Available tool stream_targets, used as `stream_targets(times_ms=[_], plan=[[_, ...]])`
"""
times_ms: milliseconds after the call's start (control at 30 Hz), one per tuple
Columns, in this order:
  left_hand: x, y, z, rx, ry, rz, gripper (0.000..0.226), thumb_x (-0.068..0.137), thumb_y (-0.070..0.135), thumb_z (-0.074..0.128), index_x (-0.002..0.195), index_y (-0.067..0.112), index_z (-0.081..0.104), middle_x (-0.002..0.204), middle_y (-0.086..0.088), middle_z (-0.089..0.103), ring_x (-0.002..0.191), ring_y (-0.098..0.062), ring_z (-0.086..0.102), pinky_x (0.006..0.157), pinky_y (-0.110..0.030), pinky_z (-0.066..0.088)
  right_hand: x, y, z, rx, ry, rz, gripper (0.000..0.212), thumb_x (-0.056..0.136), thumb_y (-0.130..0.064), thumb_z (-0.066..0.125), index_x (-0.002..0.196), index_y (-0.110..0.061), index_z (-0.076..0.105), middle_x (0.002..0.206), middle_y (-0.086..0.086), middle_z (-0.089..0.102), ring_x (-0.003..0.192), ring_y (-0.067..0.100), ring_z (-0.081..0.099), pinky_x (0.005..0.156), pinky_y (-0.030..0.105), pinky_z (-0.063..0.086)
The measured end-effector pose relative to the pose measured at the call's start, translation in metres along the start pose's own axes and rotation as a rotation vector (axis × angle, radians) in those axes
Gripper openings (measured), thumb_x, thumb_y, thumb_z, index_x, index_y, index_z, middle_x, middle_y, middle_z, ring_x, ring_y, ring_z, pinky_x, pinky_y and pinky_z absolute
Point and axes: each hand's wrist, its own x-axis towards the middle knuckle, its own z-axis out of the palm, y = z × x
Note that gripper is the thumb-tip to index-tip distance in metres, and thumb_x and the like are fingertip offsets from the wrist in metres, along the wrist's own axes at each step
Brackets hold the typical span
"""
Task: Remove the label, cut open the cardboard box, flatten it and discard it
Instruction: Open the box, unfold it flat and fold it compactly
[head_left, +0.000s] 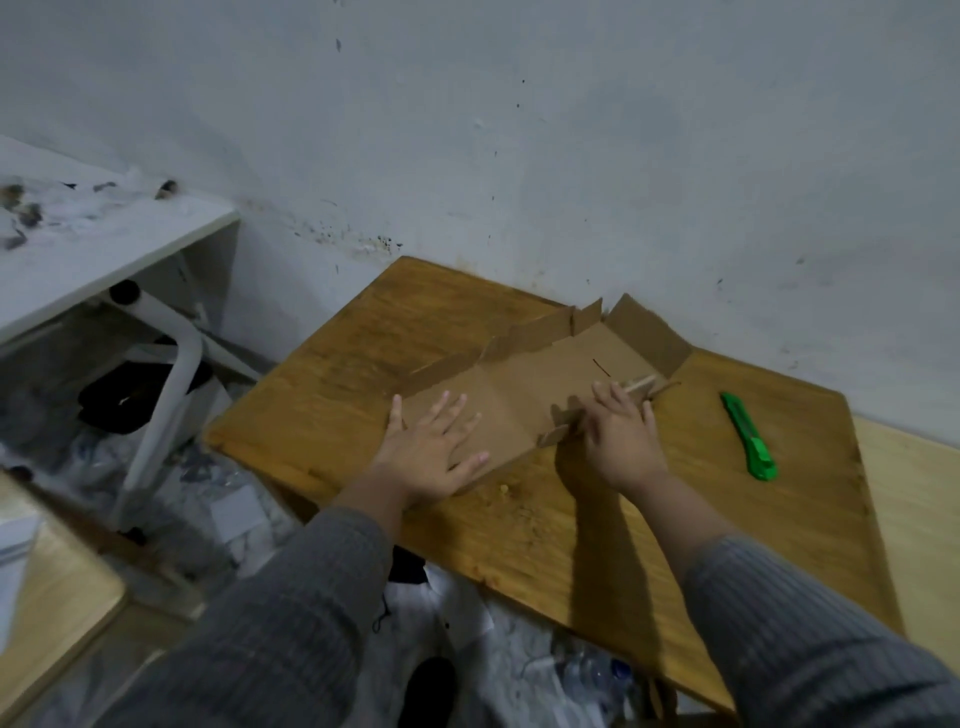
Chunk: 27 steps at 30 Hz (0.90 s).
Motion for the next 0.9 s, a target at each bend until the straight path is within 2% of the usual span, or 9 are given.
stream_targets(times_ms=[167,400,500,667,833,900], plan=[[0.007,0.013,-0.015,-0.072,0.029,-0.002,0.060,0.101,0.052,0.015,0.154,0.025,0.012,0.162,0.007,-0.003,0.148,-0.010,-0.008,0.118,-0.054,-0.004,-0.002,-0.001,-0.007,0.062,0.013,0.007,0.042,0.099,-0.029,0.038,0.141,-0.029,0.039,0.159,-0.001,0.019,0.148,0.019,0.005,0.119,0.050,0.002],[0.055,0.018,-0.030,-0.039,0.009,0.116,0.053,0.103,0.043,0.026,0.150,0.021,0.028,0.162,0.006,0.005,0.149,-0.012,-0.003,0.118,-0.052,0.002,0.009,-0.003,-0.010,0.079,0.108,0.198,0.040,0.098,-0.035,0.037,0.138,-0.030,0.044,0.156,0.004,0.026,0.147,0.023,0.011,0.119,0.049,0.010],[0.083,0.020,-0.030,-0.012,-0.019,0.220,0.053,0.103,0.041,0.027,0.152,0.021,0.025,0.162,0.004,0.006,0.149,-0.013,-0.002,0.119,-0.051,0.003,0.022,-0.012,-0.008,0.095,0.126,0.343,0.044,0.098,-0.040,0.037,0.140,-0.027,0.041,0.158,0.008,0.018,0.146,0.030,0.012,0.117,0.049,0.018],[0.130,0.026,-0.025,0.026,-0.059,0.357,0.054,0.103,0.040,0.028,0.153,0.022,0.019,0.162,0.004,0.005,0.149,-0.013,-0.001,0.120,-0.048,0.003,0.042,-0.033,0.002,0.261,0.163,0.629,0.057,0.097,-0.041,0.041,0.148,-0.021,0.025,0.160,0.009,-0.006,0.144,0.034,0.016,0.114,0.043,0.025],[0.161,0.031,-0.014,0.033,-0.080,0.503,0.055,0.103,0.039,0.026,0.154,0.022,0.012,0.163,0.004,0.001,0.149,-0.013,-0.004,0.120,-0.048,0.002,0.051,-0.032,0.016,0.342,0.191,0.653,0.072,0.092,-0.038,0.056,0.150,-0.012,0.021,0.160,0.003,-0.011,0.145,0.026,0.022,0.110,0.036,0.035],[0.169,0.034,-0.010,0.056,-0.095,0.540,0.056,0.103,0.041,0.022,0.154,0.023,0.007,0.162,0.005,-0.003,0.148,-0.013,-0.006,0.120,-0.049,0.001,0.049,-0.026,0.014,0.349,0.200,0.644,0.077,0.090,-0.036,0.061,0.150,-0.010,0.021,0.161,0.001,-0.009,0.146,0.020,0.019,0.111,0.032,0.032]])
